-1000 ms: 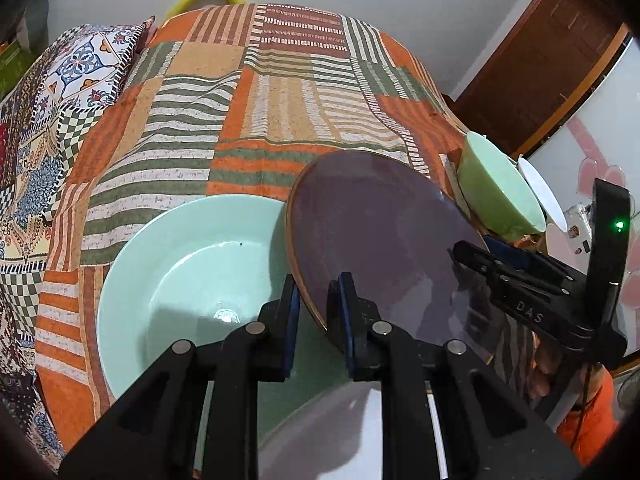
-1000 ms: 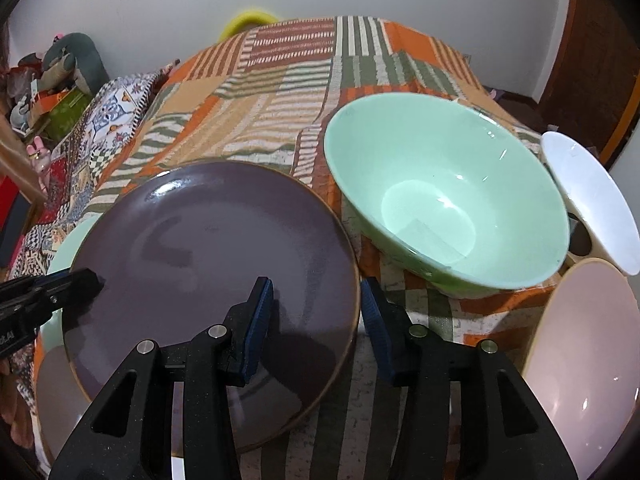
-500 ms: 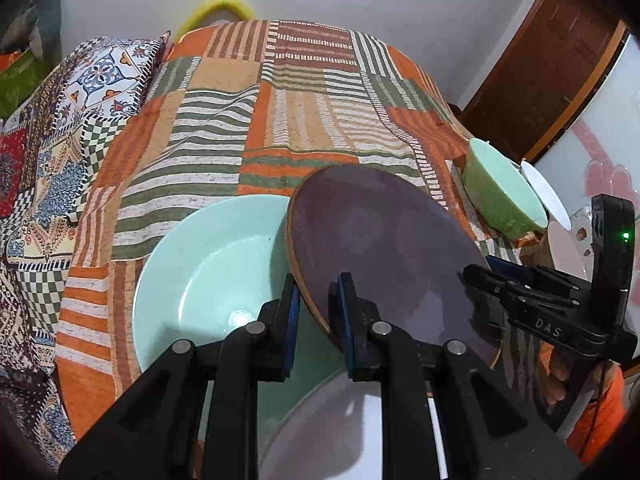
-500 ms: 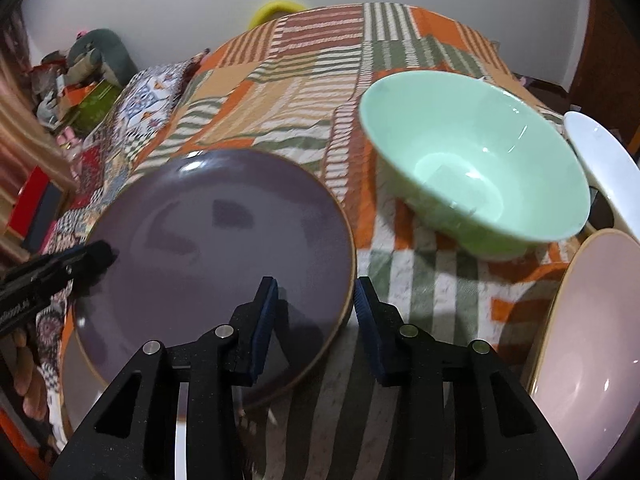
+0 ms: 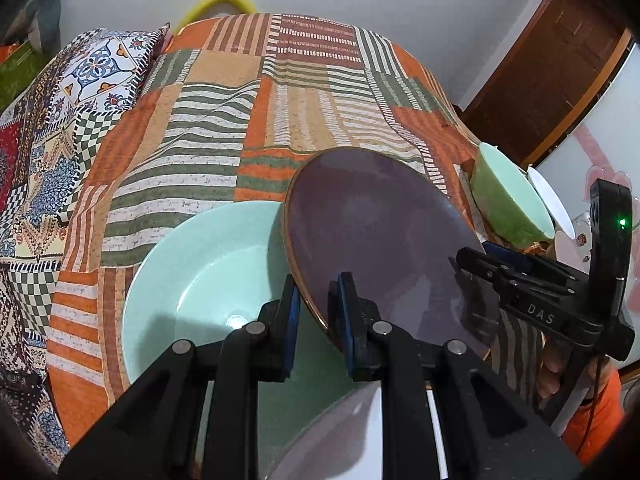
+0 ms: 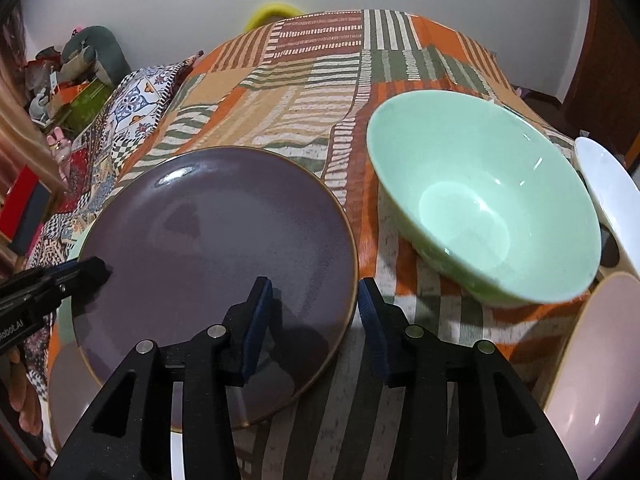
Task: Organize plates and bowls
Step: 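Close the left tool on the purple plate rim while the right tool steadies it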
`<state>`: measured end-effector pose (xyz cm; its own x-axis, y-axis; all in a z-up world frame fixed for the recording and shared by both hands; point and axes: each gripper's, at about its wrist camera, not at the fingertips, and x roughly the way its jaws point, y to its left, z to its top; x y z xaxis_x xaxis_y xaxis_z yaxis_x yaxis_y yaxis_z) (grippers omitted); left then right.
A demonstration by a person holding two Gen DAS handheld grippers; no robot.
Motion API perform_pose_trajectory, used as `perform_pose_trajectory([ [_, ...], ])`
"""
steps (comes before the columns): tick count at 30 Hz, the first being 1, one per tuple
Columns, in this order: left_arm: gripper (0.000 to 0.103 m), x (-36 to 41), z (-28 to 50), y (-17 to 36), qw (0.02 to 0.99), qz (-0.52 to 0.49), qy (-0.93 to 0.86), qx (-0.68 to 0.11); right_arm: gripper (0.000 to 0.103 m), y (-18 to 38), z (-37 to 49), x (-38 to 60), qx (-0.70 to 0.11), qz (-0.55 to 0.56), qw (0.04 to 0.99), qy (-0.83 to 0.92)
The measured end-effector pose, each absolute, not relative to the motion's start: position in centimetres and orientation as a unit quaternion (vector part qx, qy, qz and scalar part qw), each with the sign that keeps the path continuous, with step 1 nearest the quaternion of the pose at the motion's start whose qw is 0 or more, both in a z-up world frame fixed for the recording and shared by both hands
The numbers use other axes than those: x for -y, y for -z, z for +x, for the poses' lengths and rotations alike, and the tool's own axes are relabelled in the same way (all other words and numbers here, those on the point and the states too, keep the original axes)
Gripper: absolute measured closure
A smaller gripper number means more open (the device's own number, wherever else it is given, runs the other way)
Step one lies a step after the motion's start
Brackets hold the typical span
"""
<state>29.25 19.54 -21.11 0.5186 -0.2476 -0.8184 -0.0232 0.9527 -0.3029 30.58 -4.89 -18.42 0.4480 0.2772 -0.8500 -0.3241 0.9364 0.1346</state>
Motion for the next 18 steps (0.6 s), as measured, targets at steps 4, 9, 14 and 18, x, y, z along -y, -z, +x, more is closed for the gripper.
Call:
perform_pose_trajectory([
  [4,0.084,-20.0,30.2,21.3,0.856,-0.143,0.060,-0.492,0.067,18.5,30.9,5.2,-0.498,-0.014,0.848,-0.182],
  [9,0.083,-20.5,31.8,21.5,0.854,-0.145,0.046,-0.497,0.078,18.6,30.9,5.5,-0.496,-0.023,0.850,-0.178],
  [14,0.084,-20.9,32.7,21.9,0.855,-0.156,0.044,-0.492,0.080,18.6,30.9,5.4,-0.492,-0.030,0.851,-0.179],
  [18,0.083,-19.9,32.7,21.7,0.864,-0.123,0.035,-0.488,0.080,18.5,31.0,5.6,-0.491,-0.019,0.852,-0.179],
])
